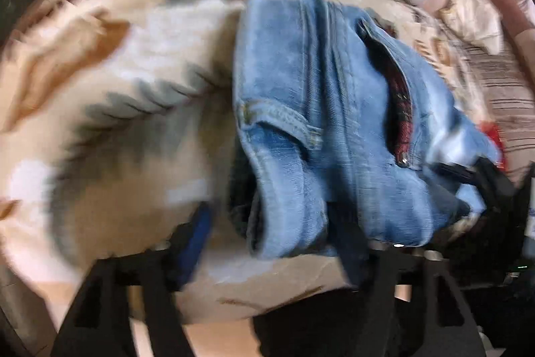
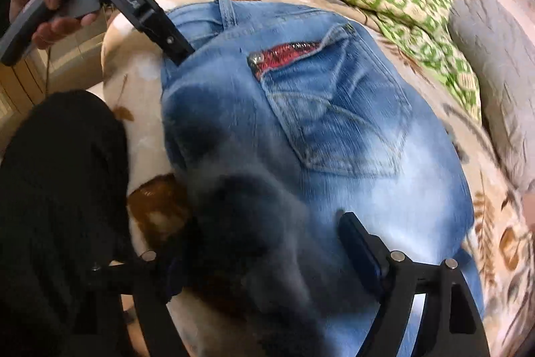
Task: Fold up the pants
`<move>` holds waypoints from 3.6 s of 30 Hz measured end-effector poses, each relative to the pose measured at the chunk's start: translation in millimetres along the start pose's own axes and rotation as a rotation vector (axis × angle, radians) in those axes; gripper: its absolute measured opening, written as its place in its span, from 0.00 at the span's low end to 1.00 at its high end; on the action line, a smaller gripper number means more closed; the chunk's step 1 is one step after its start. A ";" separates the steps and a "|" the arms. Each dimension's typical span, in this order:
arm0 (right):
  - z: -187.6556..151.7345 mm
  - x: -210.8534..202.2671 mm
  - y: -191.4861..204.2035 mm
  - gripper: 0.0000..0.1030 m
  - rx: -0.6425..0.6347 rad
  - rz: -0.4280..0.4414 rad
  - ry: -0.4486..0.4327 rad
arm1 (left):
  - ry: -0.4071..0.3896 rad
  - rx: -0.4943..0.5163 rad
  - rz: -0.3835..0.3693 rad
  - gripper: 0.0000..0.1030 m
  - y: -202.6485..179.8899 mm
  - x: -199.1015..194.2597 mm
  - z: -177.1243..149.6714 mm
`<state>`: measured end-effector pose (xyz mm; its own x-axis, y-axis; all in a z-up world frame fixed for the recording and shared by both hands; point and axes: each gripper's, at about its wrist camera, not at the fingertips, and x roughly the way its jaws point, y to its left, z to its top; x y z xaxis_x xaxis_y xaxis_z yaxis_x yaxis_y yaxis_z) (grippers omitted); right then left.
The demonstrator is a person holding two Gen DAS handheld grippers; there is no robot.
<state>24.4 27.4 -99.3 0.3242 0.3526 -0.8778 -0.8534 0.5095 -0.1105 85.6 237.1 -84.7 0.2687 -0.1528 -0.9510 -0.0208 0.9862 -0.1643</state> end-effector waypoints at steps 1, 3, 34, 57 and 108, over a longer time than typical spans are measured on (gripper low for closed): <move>-4.4 -8.9 -4.9 0.81 0.025 0.014 -0.017 | -0.039 0.026 0.055 0.85 -3.6 -12.5 -0.8; -13.9 -29.1 -17.7 0.81 0.079 0.022 -0.045 | -0.112 0.115 0.106 0.85 -20.4 -38.6 1.3; -308.2 -162.3 -229.1 0.80 1.104 -0.094 0.108 | -0.193 0.948 -0.269 0.96 -400.8 -3.7 55.4; -324.1 -142.0 -232.2 0.18 1.074 0.015 0.077 | 0.007 1.281 -0.374 0.96 -533.7 63.0 50.4; -195.0 -197.1 -207.3 0.13 0.839 0.023 -0.277 | 0.029 1.182 -0.247 0.19 -432.8 17.7 89.9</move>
<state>57.8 -300.8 5.8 0.4909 0.4921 -0.7189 -0.3154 0.8696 0.3799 186.0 -186.6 -6.9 0.1193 -0.3318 -0.9358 0.9259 0.3774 -0.0157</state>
